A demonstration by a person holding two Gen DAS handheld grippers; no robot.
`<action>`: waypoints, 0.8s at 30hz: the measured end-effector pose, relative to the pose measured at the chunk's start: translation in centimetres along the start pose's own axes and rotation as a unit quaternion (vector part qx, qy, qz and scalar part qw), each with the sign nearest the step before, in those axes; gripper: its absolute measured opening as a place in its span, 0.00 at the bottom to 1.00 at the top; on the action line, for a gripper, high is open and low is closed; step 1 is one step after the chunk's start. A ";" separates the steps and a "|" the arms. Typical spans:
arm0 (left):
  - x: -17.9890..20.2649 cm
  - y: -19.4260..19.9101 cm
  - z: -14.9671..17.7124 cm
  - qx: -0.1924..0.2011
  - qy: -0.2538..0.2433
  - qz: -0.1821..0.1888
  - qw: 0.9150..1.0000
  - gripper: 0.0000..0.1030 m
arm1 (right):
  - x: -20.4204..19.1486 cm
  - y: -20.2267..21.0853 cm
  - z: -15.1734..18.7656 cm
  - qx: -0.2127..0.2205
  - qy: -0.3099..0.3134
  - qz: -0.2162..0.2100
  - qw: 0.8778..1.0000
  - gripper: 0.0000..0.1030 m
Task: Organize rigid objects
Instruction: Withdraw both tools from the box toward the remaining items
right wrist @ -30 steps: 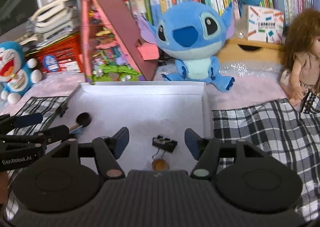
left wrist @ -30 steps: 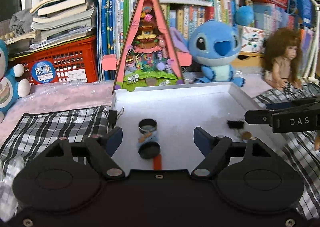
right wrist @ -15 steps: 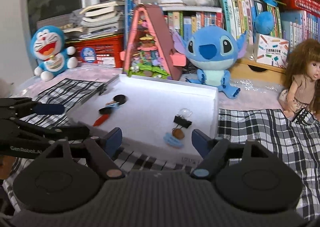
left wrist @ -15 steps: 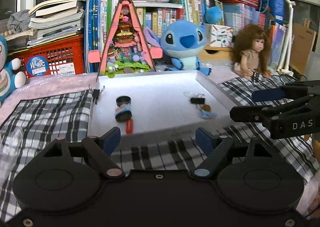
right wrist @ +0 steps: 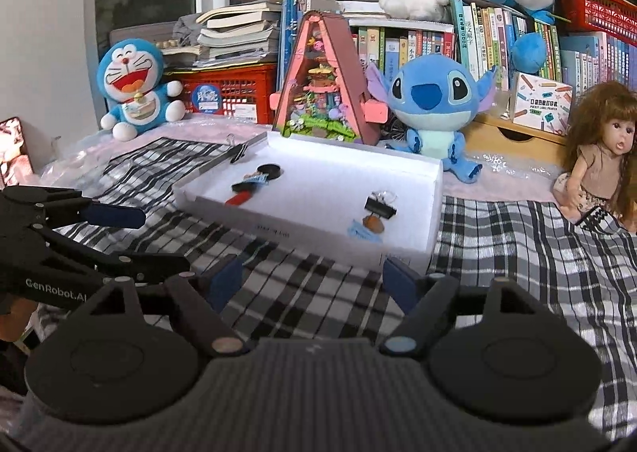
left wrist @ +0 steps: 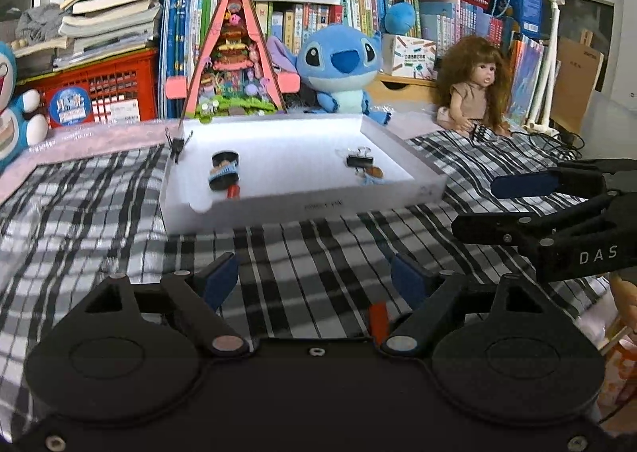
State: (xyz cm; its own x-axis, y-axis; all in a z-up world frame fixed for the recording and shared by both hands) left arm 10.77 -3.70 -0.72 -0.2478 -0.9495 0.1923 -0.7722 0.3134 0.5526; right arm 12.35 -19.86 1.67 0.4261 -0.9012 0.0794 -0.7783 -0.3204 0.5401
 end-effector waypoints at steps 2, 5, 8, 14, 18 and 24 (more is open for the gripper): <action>0.0 0.3 0.6 -0.002 0.002 0.001 1.000 0.81 | -0.3 0.3 0.6 -0.002 0.004 0.000 1.000 0.84; 0.2 0.8 1.7 -0.007 -0.002 0.003 1.000 0.81 | -0.7 0.7 1.4 -0.007 0.013 0.001 1.000 0.84; 0.6 1.2 2.5 -0.010 -0.007 0.005 1.000 0.81 | -1.0 1.0 2.2 -0.011 0.016 0.003 1.000 0.84; 1.2 1.8 3.8 -0.017 -0.011 0.015 1.000 0.81 | -1.2 1.5 3.5 -0.020 0.023 0.008 1.000 0.84; 1.6 1.8 4.5 -0.020 -0.018 0.017 1.000 0.81 | -1.3 1.6 4.0 -0.024 0.024 0.009 0.999 0.84; 2.0 1.4 5.5 -0.031 -0.022 0.021 0.999 0.77 | -1.4 1.5 4.7 -0.030 0.018 0.007 0.999 0.84</action>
State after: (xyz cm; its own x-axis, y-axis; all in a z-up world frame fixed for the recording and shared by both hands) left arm 5.96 -5.21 -4.07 -0.3052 -0.9349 0.1809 -0.7236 0.3512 0.5942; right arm 8.46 -20.46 -1.53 0.4331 -0.8938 0.1163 -0.7557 -0.2899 0.5872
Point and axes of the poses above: each gripper's, at about its wrist camera, not at the fingertips, and y roughly against the way its jaws point, x to its right, z to its underside, the point moved 8 cm from there along -y, roughly the way its jaws point, and after that the axes turned 7 degrees about y, right-handed, at the moved point
